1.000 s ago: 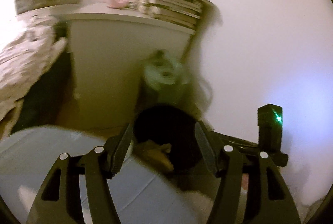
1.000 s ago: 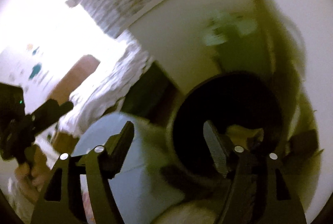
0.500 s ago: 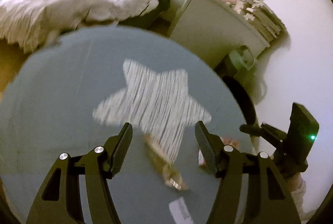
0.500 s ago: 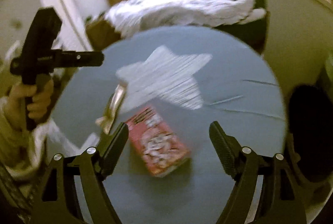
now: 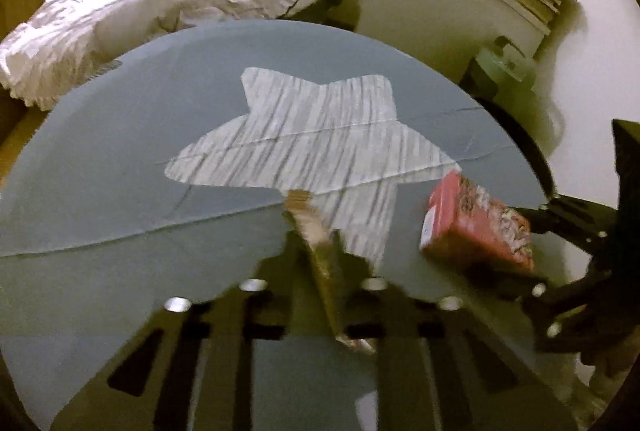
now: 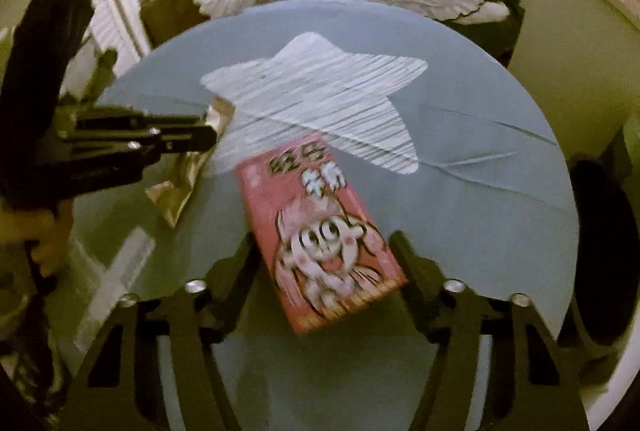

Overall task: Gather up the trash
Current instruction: 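Grasp the gold foil wrapper with the left gripper while the right grasps the red milk carton, then carry foil wrapper and milk carton over the black bin and release both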

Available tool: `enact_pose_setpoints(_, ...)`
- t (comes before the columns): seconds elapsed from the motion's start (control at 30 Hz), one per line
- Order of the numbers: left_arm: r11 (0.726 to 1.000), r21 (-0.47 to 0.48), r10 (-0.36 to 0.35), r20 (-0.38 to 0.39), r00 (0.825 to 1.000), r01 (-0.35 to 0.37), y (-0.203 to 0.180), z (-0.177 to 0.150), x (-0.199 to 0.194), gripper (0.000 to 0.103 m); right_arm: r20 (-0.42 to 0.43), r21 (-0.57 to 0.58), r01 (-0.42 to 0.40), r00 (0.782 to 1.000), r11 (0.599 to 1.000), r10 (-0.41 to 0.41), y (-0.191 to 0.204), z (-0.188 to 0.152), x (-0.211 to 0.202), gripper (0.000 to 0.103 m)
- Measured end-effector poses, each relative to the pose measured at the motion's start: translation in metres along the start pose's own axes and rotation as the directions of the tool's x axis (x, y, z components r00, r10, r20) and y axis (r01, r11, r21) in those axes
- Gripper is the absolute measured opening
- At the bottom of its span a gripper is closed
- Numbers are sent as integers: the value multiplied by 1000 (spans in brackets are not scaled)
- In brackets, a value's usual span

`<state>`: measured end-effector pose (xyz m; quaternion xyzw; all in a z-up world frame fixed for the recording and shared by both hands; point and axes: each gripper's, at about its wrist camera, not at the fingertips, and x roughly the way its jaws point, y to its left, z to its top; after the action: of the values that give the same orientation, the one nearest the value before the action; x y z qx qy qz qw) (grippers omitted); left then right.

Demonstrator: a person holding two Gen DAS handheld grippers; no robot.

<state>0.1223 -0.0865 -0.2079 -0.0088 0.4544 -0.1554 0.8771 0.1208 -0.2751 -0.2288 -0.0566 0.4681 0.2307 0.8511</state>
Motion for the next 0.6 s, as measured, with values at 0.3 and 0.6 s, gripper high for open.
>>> enact_pose_setpoints(0.3, 996, 14, -87, 75, 993, 86, -9, 23, -21, 4, 178, 262, -178, 975, 949, 134, -48, -2, -38, 57)
enact_pose_setpoints(0.6, 978, 90, -199, 138, 970, 188, -58, 79, -42, 4, 392, 437, -175, 920, 882, -12, -119, -11, -114, 57)
